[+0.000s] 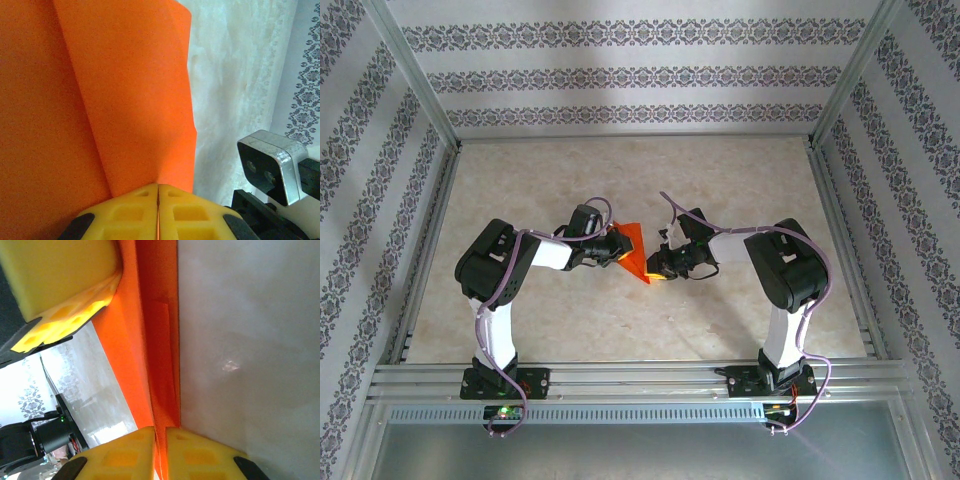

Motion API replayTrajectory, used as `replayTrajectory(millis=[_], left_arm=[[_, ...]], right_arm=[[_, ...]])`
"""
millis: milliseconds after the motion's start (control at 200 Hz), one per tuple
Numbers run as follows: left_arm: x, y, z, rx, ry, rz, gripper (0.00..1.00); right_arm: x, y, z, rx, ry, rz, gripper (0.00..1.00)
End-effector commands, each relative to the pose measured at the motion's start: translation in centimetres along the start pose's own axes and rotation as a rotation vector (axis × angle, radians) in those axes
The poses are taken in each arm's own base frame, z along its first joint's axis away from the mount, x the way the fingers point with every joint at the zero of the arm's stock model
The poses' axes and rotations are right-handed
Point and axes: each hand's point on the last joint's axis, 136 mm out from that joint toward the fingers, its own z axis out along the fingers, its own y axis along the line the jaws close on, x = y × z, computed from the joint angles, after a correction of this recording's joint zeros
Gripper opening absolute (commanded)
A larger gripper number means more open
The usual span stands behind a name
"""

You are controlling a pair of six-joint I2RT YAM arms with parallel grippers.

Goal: Fold a paper plane with a square sheet of paper (pick it up from the middle)
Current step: Fourth fold the wing at the center of the table.

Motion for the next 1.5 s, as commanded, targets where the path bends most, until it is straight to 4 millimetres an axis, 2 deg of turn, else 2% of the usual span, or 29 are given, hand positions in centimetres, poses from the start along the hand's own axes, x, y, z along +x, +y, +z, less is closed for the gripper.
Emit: replayTrajectory(millis=[0, 175, 380, 475, 839, 1259, 1379, 1494], left_arm=[[1.1, 3.1, 0.7, -0.105, 0.028, -0.041, 0.09], [1.0, 3.1, 0.8, -0.111, 0.030, -0.044, 0.09], [1.1, 3.2, 0.7, -0.117, 0.032, -0.044, 0.09], [1.1, 3.3, 0.7, -0.119, 0.031, -0.044, 0.09], [1.2, 3.5, 0.8, -0.119, 0.031, -0.046, 0.09], [1.4, 3.7, 0.7, -0.124, 0.035, -0.053, 0.09], [1.4, 3.7, 0.6, -0.130, 0.036, -0.056, 0.09], [1.4, 3.7, 0.6, -0.131, 0.039, -0.055, 0.09]], right_arm=[[1.3, -1.4, 0.6, 0.046, 0.039, 0.036, 0.13], [1.4, -2.5, 1.2, 0.066, 0.049, 0.062, 0.12], [1.0, 0.2, -0.3, 0.018, 0.023, 0.020, 0.14], [1.3, 0.7, -0.6, 0.010, 0.028, 0.017, 0.15], [2.1, 0.4, -0.1, 0.014, 0.053, 0.022, 0.13], [2.5, -1.7, 1.5, 0.069, 0.085, 0.055, 0.10], [2.0, -0.7, 0.6, 0.059, 0.051, 0.027, 0.14], [0.9, 0.8, -1.9, 0.052, -0.039, -0.007, 0.22]])
